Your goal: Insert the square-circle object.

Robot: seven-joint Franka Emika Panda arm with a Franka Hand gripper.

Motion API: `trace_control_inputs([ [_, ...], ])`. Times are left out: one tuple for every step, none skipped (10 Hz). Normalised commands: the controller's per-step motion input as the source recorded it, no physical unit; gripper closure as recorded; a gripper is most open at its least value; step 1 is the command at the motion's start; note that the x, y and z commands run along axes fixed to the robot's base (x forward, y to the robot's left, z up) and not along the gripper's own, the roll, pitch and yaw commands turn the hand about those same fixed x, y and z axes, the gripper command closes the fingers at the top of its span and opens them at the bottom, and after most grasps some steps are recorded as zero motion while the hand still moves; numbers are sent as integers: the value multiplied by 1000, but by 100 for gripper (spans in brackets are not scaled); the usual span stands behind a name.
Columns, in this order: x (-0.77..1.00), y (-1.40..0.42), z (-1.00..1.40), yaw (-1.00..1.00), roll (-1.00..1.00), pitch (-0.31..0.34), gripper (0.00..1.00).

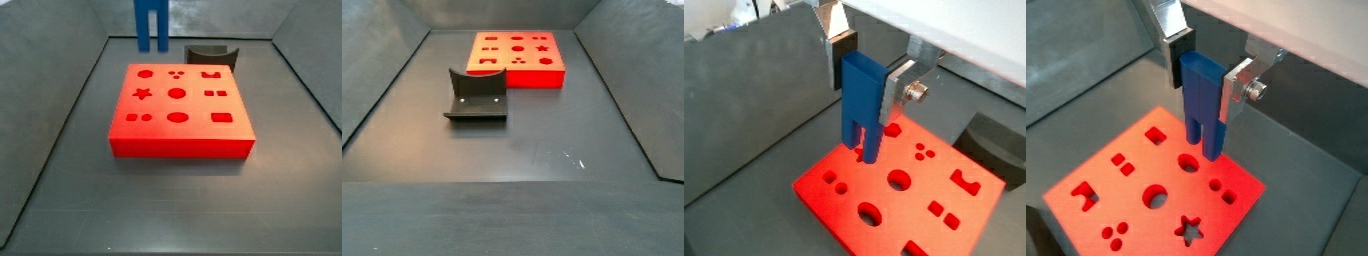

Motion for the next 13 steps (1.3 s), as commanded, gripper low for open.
trace_control_inputs([
  [0,-111,-954,0,113,-124,100],
  [0,-111,-934,0,123,-131,100],
  [0,-94,-920,0,129,-134,100],
  [0,-54,-877,0,133,-116,100],
  [-14,-34,-854,0,136,-91,100],
  [-43,-11,-863,0,149,-47,100],
  [-191,-49,-826,46,79,-11,100],
  [-211,-23,-577,203,-61,0,100],
  [-126,-51,-494,331,-114,0,100],
  [-131,-57,-449,469,-169,0,100],
  [0,-9,-326,397,-154,-49,100],
  [0,0,-249,169,0,-1,100],
  [-137,0,-217,0,0,0,100],
])
